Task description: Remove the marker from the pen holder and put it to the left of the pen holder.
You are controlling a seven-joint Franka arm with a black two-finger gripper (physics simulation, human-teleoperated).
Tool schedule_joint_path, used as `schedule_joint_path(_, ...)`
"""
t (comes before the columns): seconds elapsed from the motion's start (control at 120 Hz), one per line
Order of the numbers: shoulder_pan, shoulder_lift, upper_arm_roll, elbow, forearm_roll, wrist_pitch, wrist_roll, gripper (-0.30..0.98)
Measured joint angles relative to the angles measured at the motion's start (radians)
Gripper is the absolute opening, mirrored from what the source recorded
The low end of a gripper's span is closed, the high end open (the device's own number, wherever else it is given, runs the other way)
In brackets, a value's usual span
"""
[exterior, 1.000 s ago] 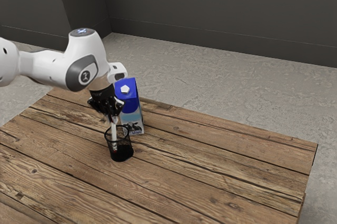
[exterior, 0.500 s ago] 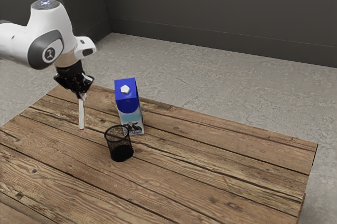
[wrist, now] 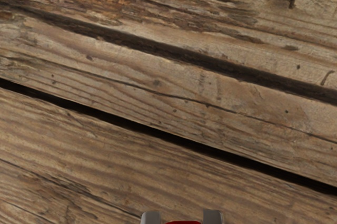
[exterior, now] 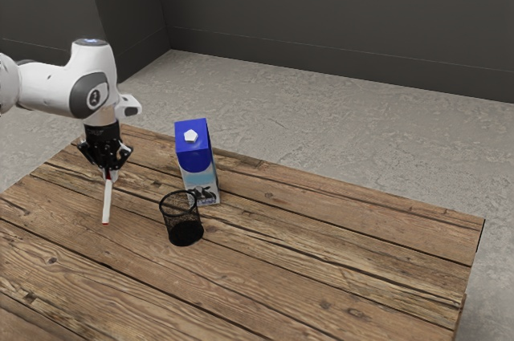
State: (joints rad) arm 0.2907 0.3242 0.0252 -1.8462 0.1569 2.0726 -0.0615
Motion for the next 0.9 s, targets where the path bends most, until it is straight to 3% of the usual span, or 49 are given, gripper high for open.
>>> schedule_joint_path(0.067, 0.003, 0.010, 0.000, 0.002, 0.000, -0.004, 0.014, -0.09)
schedule_joint_path(0.3, -0.012, -0.027, 0.003, 0.000, -0.044, -0.012, 0.065, 0.39)
schedule_joint_path(0.4, -0.067, -0.177, 0.009, -0.007, -0.048, -0.016, 0.082, 0.50)
schedule_joint_path(0.467, -0.126, -0.328, 0.010, 0.039, -0.045, -0.070, 0.079, 0.55)
schedule_joint_path(0.525, -0.178, -0.385, 0.011, 0.132, -0.031, -0.149, 0.071, 0.58)
schedule_joint_path(0.667, -0.192, -0.415, 0.033, 0.291, 0.026, -0.340, 0.052, 0.63)
schedule_joint_path(0.775, -0.162, -0.432, 0.044, 0.303, 0.035, -0.441, 0.039, 0.65)
schedule_joint_path(0.9, -0.227, -0.454, 0.040, 0.283, 0.039, -0.506, 0.026, 0.67)
